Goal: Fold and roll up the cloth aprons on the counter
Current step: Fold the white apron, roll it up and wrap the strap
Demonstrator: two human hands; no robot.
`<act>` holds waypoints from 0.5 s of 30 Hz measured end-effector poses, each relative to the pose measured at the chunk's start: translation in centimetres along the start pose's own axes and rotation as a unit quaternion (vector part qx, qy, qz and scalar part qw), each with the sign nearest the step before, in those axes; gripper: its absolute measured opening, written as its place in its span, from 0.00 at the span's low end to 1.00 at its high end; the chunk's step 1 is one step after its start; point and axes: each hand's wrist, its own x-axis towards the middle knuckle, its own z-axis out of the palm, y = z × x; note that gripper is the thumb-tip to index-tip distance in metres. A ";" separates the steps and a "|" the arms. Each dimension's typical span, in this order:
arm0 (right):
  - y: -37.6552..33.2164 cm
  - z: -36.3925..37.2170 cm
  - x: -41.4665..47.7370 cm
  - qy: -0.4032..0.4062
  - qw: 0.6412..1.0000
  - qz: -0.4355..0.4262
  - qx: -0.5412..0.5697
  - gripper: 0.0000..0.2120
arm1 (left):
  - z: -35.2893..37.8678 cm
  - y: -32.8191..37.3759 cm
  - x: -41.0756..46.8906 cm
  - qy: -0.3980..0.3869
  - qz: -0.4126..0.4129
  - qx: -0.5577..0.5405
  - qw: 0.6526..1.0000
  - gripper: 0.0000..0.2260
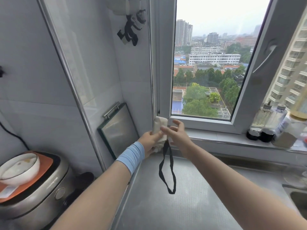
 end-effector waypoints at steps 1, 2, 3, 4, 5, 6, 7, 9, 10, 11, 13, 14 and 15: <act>0.6 0.6 -0.4 -0.008 0.999 -0.006 -0.036 0.41 | -0.3 0.3 0.2 0.039 -0.003 -0.056 0.998 0.19; 1.2 1.1 -0.8 -0.018 0.997 -0.012 -0.075 0.42 | -0.7 0.4 0.4 0.059 -0.011 -0.105 0.993 0.22; 1.8 1.6 -1.0 -0.024 0.994 -0.011 -0.102 0.39 | -1.0 0.7 0.5 0.058 -0.023 -0.138 0.988 0.23; 2.3 1.9 -1.0 -0.025 0.994 -0.004 -0.108 0.34 | -1.3 0.9 0.2 0.043 -0.035 -0.153 0.987 0.23; 2.5 2.0 -0.8 -0.031 0.995 0.003 -0.096 0.27 | -1.5 1.2 -0.1 0.025 -0.043 -0.155 0.987 0.20; 2.4 2.0 -0.7 -0.044 0.996 0.009 -0.076 0.18 | -1.8 1.2 -0.2 0.005 -0.048 -0.154 0.987 0.17; 2.4 1.8 -0.4 -0.059 0.997 0.015 -0.056 0.09 | -2.4 1.2 -0.3 -0.007 -0.049 -0.154 0.987 0.15; 2.3 1.0 0.0 -0.088 0.995 0.048 0.001 0.07 | -3.6 1.4 -0.6 -0.022 -0.052 -0.167 0.984 0.13; 2.3 0.5 0.2 -0.110 0.990 0.077 0.037 0.08 | -4.4 1.4 -0.6 -0.025 -0.055 -0.177 0.982 0.12; 2.5 -0.1 0.6 -0.135 0.983 0.108 0.063 0.09 | -5.3 1.5 -0.8 -0.033 -0.052 -0.183 0.981 0.11; 3.1 -1.2 1.1 -0.166 0.972 0.158 0.056 0.09 | -6.7 1.7 -1.3 -0.059 -0.034 -0.169 0.983 0.14; 3.6 -1.5 1.4 -0.172 0.969 0.176 0.029 0.08 | -7.4 1.9 -1.6 -0.083 -0.023 -0.158 0.984 0.15; 4.0 -1.8 1.7 -0.169 0.967 0.190 -0.005 0.08 | -7.8 1.9 -1.7 -0.114 -0.011 -0.148 0.982 0.16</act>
